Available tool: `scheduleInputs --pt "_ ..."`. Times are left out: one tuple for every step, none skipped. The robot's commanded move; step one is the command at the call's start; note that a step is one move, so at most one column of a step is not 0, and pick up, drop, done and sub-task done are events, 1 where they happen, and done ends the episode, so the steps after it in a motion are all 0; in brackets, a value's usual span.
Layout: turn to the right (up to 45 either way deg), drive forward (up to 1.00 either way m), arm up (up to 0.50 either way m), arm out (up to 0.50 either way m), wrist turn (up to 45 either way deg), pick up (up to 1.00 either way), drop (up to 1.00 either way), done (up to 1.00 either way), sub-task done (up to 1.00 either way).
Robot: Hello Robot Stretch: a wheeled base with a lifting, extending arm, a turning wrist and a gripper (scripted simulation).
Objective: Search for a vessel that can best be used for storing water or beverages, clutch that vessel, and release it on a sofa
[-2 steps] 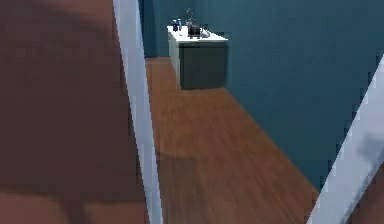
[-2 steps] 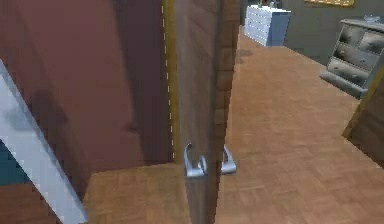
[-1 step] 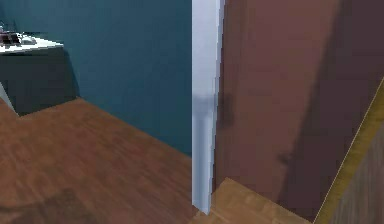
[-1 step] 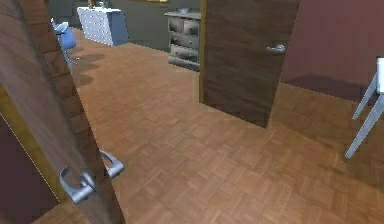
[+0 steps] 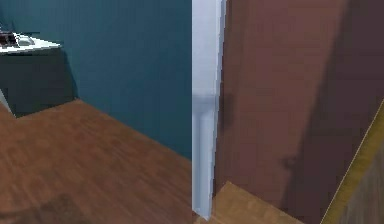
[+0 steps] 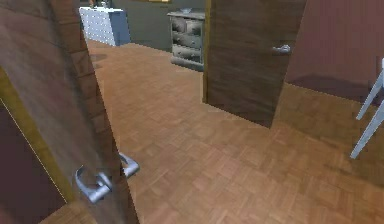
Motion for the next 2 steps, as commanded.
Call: scheduleInputs --pt "-36.0 0.0 0.0 0.0 0.0 0.0 0.0 0.0 0.0" --pt "0.0 0.3 0.0 0.0 0.0 0.0 0.0 0.0 0.0"
